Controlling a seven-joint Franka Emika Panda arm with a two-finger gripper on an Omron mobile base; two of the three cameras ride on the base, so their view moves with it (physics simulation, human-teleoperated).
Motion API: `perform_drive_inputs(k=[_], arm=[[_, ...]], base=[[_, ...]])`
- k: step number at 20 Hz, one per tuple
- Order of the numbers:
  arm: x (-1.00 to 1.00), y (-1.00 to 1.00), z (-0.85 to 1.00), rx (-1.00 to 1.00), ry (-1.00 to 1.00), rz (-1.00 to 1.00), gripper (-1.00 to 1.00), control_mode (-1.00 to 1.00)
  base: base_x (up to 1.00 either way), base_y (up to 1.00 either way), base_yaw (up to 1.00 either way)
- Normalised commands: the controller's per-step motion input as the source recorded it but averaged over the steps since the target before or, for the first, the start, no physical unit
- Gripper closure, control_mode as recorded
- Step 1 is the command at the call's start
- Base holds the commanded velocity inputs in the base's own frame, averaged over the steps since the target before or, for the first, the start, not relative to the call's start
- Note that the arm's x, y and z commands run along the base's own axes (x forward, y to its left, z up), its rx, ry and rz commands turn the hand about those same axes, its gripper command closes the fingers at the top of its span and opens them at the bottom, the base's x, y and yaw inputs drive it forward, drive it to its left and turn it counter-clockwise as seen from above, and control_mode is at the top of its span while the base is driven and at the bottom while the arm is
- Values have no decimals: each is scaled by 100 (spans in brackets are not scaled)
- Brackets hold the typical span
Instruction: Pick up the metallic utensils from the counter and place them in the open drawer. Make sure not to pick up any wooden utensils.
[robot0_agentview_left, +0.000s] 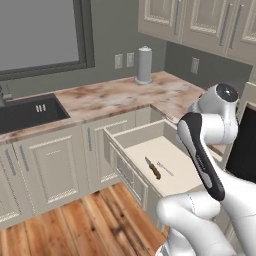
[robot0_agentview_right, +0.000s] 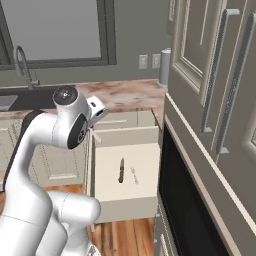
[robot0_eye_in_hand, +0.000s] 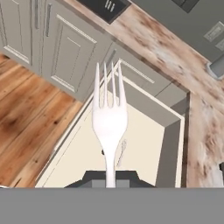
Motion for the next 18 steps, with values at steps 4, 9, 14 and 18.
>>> perform_drive_inputs(k=[4,9,14,18], arm=[[72,0,-32,0,13,0,100,-100],[80,-1,-43,3,16,-1,100,-100],[75,-14,-58,3,20,-3,100,-100],[71,-9,-67,10,20,-8,100,-100]], base=[[0,0,0],[0,0,0],[0,0,0],[0,0,0]])
